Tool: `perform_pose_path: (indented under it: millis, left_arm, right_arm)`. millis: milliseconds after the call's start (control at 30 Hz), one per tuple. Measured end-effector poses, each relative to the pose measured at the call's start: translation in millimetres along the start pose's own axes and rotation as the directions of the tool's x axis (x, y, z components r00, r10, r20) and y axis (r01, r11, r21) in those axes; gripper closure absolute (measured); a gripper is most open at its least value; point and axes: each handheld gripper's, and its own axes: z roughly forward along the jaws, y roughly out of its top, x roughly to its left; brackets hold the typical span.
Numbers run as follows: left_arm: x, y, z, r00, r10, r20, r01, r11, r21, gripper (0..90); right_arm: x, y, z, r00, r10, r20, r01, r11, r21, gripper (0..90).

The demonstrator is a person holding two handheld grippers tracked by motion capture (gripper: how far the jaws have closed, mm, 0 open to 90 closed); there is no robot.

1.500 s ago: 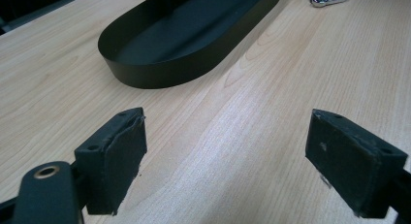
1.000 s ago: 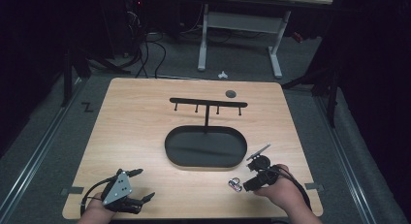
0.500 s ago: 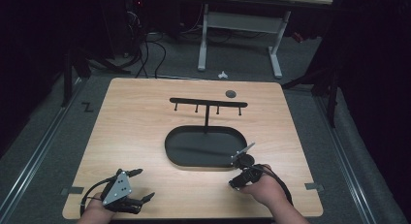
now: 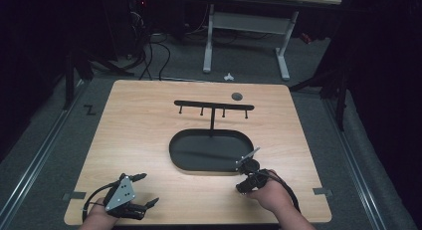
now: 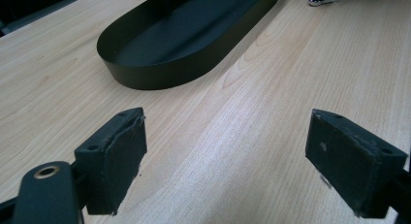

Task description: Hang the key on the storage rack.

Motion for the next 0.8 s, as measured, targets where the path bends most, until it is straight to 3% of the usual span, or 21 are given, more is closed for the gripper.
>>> perform_pose_path:
  millis: [467, 800]
  left_arm:
    - [0.2, 0.0, -0.2, 1.0000, 0.000, -0.001, 0.000, 1.0000, 0.000, 15.3]
    - [0.0, 0.1, -0.4, 1.0000, 0.001, -0.001, -0.001, 1.0000, 0.000, 15.3]
  right_arm:
    - [3.1, 3.4, -4.6, 0.9993, -0.039, 0.002, 0.039, 0.999, -0.025, 60.6]
    - [6.2, 6.0, -5.7, 0.9985, -0.054, 0.012, 0.054, 0.997, -0.046, 65.4]
